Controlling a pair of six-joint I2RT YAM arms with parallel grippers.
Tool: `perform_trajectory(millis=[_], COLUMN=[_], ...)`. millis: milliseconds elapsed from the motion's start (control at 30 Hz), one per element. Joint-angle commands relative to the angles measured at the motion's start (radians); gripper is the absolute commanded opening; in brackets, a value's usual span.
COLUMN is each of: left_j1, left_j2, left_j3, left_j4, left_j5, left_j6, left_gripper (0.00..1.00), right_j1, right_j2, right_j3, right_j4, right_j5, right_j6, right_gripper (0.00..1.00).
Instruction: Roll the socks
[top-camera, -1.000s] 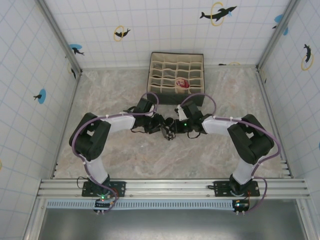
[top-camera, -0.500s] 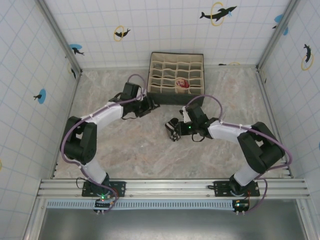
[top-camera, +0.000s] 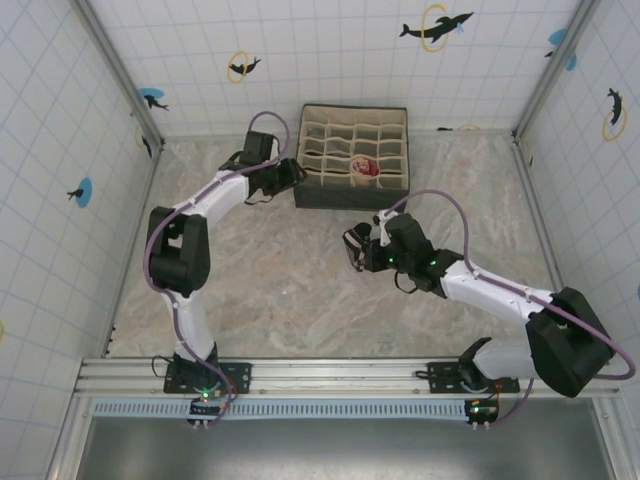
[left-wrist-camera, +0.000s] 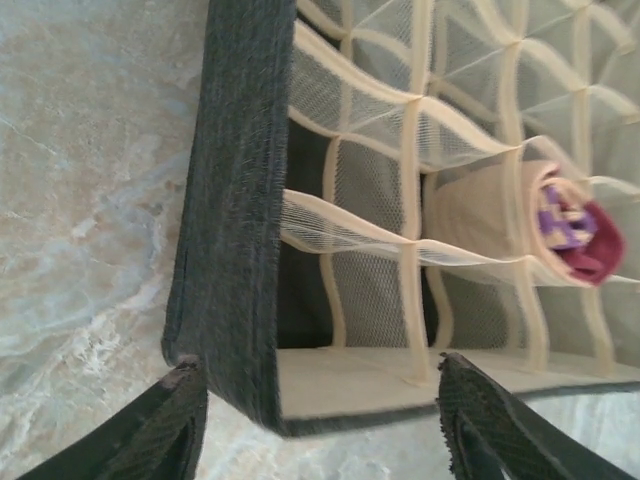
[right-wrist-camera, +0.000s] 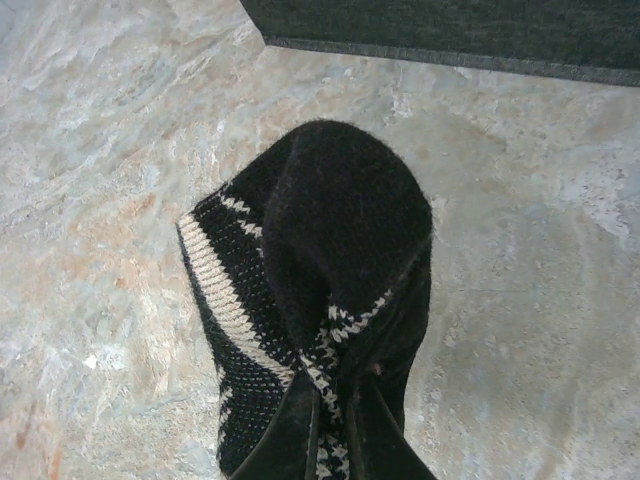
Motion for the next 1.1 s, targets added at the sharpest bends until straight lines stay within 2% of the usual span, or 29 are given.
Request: perform_trajectory(millis=[0, 167, 267, 400, 467, 700, 900, 1067], left_j1=[0.006, 0.005, 0.005, 0.005, 0.005, 0.005, 0.004, 0.0], left_j2=[0.055, 0.087, 0.078, 0.057, 0.036, -0.101, -0.237, -0.345], left_j3=[0.044, 0.072, 0.063, 0.04, 0.019, -0.136, -0.303, -0.445], left_j4=[-0.03, -0.039, -0.039, -0.057, -0.071, -0.066, -0.065, -0.059], left_j5=[-0.034, -0.053, -0.045, -0.027, -0.025, -0.033, -0.069, -0.088], left_j6=[0.056, 0.06, 0.058, 0.07, 0.076, 0.082, 0.072, 0.04], left_gripper=[0.58, 0.46, 0.32, 0.07, 0.0, 0.0, 0.0, 0.0], right_j1=[0.007, 0.01, 0.014, 0.018, 0.025, 0.07, 0.098, 0.125], right_j2=[-0.04, -0.068, -0.082, -0.091, -0.087, -0.064, 0.01, 0.066], right_j3=[-0.02, -0.034, -0.044, -0.047, -0.033, -0.003, 0.077, 0.084], right_j4=[0.012, 0.003, 0.013, 0.05, 0.064, 0.219, 0.286, 0.419], right_j5=[0.051, 0.056, 0.083, 0.124, 0.155, 0.291, 0.325, 0.371], right_j6=[-0.013, -0.011, -0.012, -0.016, -0.027, -0.124, -0.214, -0.25], right_gripper=[0.0, 0.0, 0.0, 0.0, 0.0, 0.0, 0.0, 0.0])
